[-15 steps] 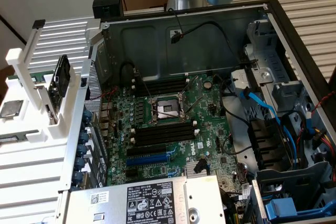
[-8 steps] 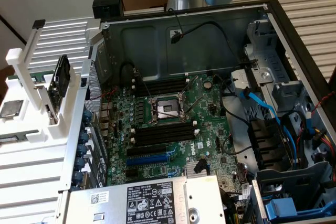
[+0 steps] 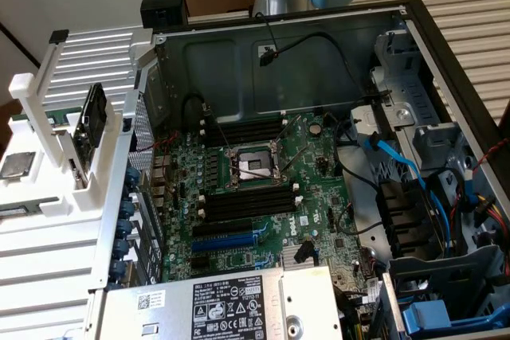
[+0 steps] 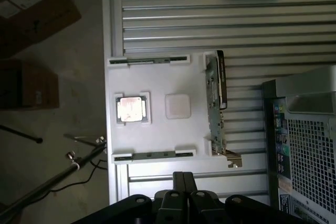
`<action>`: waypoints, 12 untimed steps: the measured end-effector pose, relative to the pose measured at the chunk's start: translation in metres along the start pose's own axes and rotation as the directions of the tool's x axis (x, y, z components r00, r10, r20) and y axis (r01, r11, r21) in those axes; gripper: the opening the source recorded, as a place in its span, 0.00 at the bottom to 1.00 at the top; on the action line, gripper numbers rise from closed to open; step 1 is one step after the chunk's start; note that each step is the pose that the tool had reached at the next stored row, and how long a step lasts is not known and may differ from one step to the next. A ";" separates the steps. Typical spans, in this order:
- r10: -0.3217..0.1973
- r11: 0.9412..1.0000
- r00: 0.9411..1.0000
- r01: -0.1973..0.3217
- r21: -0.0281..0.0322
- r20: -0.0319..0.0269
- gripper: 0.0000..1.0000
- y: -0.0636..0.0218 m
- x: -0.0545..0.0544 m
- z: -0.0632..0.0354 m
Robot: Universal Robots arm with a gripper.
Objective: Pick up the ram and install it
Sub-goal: 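Pick up the ram and move it above insertion slot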
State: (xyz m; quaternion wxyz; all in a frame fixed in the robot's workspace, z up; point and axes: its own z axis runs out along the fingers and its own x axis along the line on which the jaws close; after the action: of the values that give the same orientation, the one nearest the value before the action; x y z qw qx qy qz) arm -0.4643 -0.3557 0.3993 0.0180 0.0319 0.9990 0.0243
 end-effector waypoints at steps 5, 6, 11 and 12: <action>0.000 1.000 1.000 0.000 0.000 0.000 0.10 0.0000 0.000 0.0000; 0.000 1.000 1.000 0.000 0.000 0.000 0.10 0.0000 0.000 0.0000; -0.046 0.999 0.999 0.046 -0.002 0.001 0.10 0.0001 0.000 -0.0001; -0.064 0.998 0.998 0.064 -0.002 0.000 0.10 0.0001 0.000 -0.0001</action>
State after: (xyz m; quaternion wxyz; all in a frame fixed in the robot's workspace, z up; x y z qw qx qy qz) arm -0.4644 -0.3556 0.3994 0.0187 -0.0002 0.9995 0.0249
